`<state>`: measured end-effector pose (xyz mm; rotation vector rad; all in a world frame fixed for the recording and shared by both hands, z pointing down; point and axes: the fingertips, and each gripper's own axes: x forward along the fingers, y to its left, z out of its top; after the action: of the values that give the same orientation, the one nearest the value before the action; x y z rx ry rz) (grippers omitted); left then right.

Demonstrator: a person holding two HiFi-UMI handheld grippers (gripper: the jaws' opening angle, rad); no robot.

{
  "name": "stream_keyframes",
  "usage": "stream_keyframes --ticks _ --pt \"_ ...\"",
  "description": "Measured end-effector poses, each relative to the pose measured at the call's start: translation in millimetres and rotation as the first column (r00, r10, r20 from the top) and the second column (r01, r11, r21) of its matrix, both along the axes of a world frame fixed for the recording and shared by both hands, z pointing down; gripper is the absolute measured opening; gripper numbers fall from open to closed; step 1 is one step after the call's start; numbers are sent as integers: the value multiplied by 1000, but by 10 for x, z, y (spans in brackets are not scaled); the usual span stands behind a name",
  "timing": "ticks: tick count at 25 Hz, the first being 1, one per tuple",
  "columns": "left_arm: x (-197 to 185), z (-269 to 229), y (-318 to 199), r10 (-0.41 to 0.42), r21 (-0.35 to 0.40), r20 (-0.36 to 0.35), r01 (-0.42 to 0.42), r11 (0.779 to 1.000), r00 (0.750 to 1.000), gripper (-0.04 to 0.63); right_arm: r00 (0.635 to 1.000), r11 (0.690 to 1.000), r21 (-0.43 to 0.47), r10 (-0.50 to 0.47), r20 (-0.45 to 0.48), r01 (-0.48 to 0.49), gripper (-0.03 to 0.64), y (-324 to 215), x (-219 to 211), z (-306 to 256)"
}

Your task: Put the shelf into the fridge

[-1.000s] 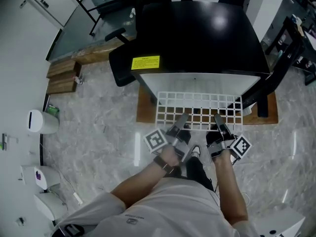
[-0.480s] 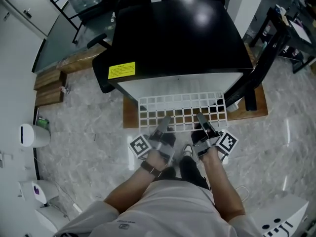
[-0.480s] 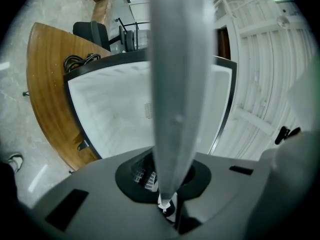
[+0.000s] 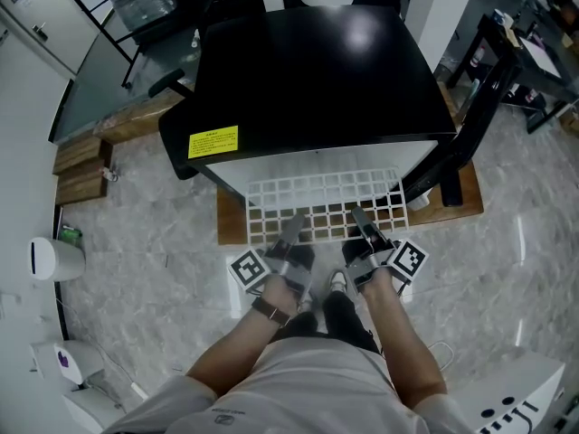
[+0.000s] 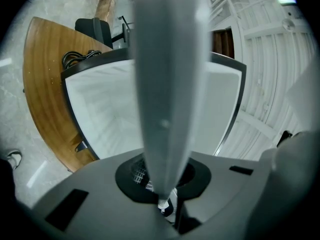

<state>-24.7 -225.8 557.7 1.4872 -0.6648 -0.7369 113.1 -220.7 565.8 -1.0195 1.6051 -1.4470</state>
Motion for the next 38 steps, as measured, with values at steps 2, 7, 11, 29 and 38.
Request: stream_keyframes --ticks 2,7,11,29,38 --pt "0 11 5 -2 3 -6 2 1000 1000 28 1000 1000 5 2 -3 -2 46 0 2 14" --pt "14 24 -16 -7 16 -1 7 1000 1000 28 1000 1000 16 8 -7 -8 46 -20 18 23" --pt "91 -9 -359 -18 23 8 18 1000 1000 28 1000 1000 8 10 -11 -10 46 -357 96 -5" --pt "63 -56 -1161 -78 38 10 77 996 997 28 999 999 7 33 2 -33 46 -1153 73 -42" --pt "60 -57 -1413 -113 46 7 112 993 994 28 999 999 19 37 5 -37 46 -1405 81 -34"
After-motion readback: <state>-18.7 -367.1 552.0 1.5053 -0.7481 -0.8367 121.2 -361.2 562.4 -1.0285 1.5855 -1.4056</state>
